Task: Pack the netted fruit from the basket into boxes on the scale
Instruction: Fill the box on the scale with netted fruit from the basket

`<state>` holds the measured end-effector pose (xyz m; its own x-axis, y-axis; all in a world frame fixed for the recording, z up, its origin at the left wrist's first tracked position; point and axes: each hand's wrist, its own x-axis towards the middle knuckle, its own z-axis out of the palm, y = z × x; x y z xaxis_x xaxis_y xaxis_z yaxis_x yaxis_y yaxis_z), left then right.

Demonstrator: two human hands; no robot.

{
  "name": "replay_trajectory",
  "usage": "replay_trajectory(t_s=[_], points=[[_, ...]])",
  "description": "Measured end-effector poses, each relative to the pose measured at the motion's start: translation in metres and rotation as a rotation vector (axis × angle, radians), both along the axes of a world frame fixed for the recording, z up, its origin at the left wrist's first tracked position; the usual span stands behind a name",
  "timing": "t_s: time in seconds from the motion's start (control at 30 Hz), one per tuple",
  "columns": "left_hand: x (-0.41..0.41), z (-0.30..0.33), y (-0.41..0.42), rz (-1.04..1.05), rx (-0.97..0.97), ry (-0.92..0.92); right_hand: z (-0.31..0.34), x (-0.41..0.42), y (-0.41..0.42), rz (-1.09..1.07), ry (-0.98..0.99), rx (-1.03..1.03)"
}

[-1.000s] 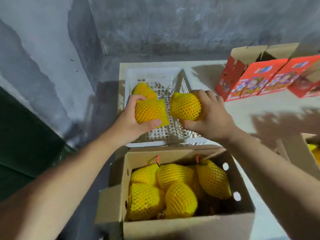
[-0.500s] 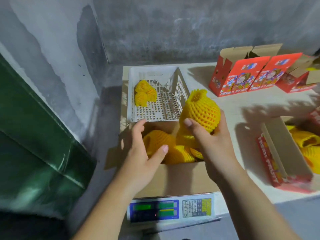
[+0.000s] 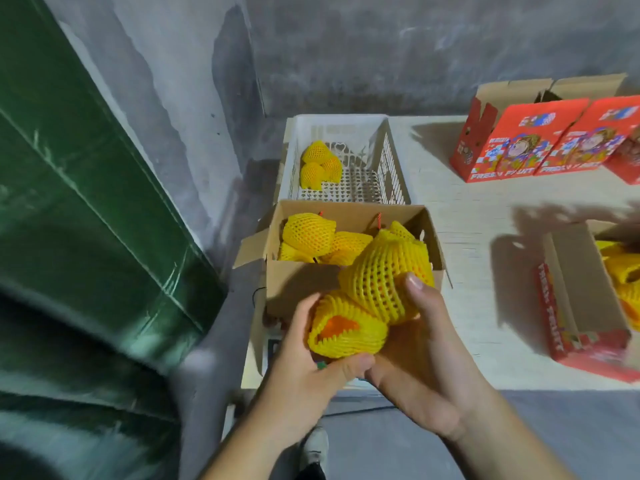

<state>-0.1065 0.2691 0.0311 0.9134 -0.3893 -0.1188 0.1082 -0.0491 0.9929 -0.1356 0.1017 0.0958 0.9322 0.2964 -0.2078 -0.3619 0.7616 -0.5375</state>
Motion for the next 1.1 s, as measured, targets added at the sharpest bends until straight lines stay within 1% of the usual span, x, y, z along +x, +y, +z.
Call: replay_trajectory(t_s=[0.07,0.17,0.27,0.33,0.5,0.63,0.73,0.8,0.93,1.1], points=[[-0.018,-0.001,-0.005,0.062,0.0,-0.003,-0.005,-0.011,-0.002,0.016,0.023,0.013],[-0.039,-0.002,-0.01,0.168,-0.056,-0.008,-0.007,-0.023,-0.001,0.016,0.053,0.038],[-0.054,-0.004,-0.008,0.221,-0.11,0.005,-0.009,-0.031,0.001,-0.015,0.093,-0.037],[-0.061,-0.003,-0.002,0.271,-0.162,0.047,-0.01,-0.035,-0.001,-0.065,0.123,-0.059],[-0.068,-0.006,0.024,0.387,-0.362,0.188,-0.015,-0.039,-0.013,-0.15,0.17,-0.01],[-0.075,-0.008,0.05,0.383,-0.496,0.282,-0.018,-0.04,-0.016,-0.141,0.167,0.072],[-0.079,-0.009,0.059,0.402,-0.558,0.303,-0.02,-0.042,-0.014,-0.137,0.157,0.122],[-0.081,-0.012,0.062,0.441,-0.587,0.289,-0.021,-0.042,-0.013,-0.136,0.159,0.127],[-0.08,-0.015,0.07,0.592,-0.611,0.278,-0.022,-0.041,-0.01,-0.13,0.144,0.161],[-0.081,-0.013,0.079,0.64,-0.604,0.3,-0.026,-0.045,-0.009,-0.092,0.13,0.173]])
